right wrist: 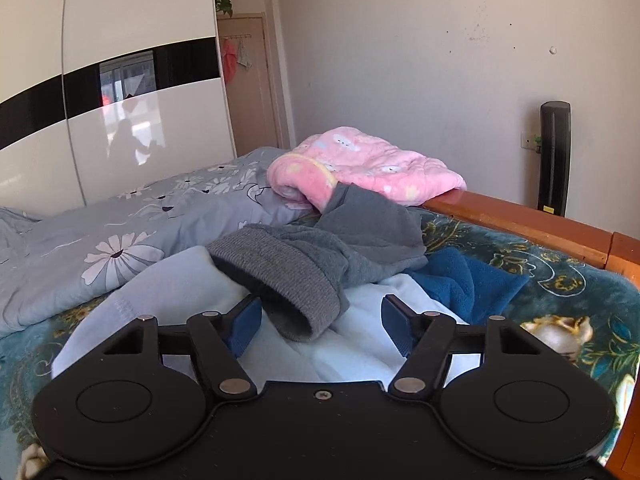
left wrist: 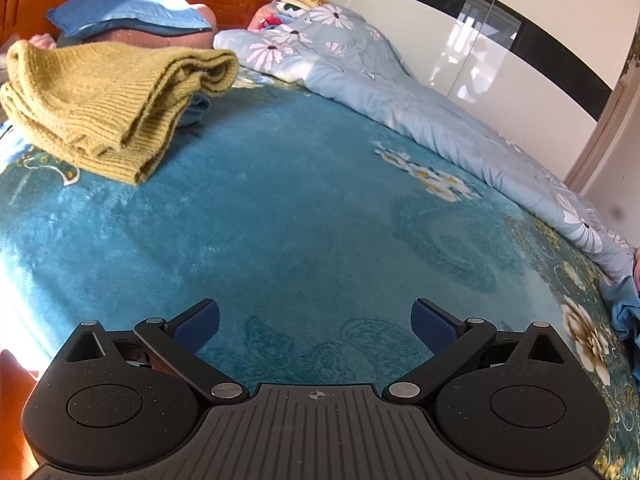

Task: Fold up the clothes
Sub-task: 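Reach the right tool into the clothes pile and grasp the grey garment, then lift the grey garment with the right tool and drop it onto the blanket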

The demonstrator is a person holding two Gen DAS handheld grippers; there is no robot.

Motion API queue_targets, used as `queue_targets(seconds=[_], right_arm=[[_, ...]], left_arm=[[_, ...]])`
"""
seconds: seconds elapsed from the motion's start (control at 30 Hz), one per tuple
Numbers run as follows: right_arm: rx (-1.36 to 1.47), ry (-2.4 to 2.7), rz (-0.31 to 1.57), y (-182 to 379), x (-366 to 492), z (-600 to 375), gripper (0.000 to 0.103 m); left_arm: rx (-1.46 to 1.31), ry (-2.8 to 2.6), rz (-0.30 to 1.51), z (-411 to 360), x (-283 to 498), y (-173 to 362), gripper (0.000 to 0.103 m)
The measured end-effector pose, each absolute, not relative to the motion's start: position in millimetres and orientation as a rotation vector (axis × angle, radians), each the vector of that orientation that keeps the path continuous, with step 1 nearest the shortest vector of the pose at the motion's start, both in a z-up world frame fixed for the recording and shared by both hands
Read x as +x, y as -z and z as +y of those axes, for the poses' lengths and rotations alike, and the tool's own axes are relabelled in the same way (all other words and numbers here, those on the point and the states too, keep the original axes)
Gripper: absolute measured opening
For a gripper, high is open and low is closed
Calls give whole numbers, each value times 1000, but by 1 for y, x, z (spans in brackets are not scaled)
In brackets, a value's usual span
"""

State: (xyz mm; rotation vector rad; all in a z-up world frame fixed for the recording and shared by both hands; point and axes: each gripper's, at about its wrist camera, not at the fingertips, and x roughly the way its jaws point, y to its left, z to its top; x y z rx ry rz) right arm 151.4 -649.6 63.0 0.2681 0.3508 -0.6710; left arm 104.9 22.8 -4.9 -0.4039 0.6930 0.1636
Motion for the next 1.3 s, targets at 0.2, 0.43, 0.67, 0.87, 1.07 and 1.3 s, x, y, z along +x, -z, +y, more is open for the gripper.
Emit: queue_targets(seconds=[0.2,0.43,0.67,0.87,1.07,1.3], right_arm=[[361,693,377,-75,170,-679,5],[508,600,192,-132,166,-676,5],[395,346,-82,-232,149,-615,5],[305,82,-215,-329,130,-531,5],[254,-189,-304,-395,107,-446,5],[243,-413,-318,-430,81,-371,5]], left_arm=[[-415,-148,707,21,107,7,103],[-488,-138,693,36,94,-1,103],[-583,-136,646,58,72,-10,103],[-642,-101,593,69,54,-22,103],[-683,-82,540,87,33,-32,103],[-697,-79,492,108,18,-44,103]])
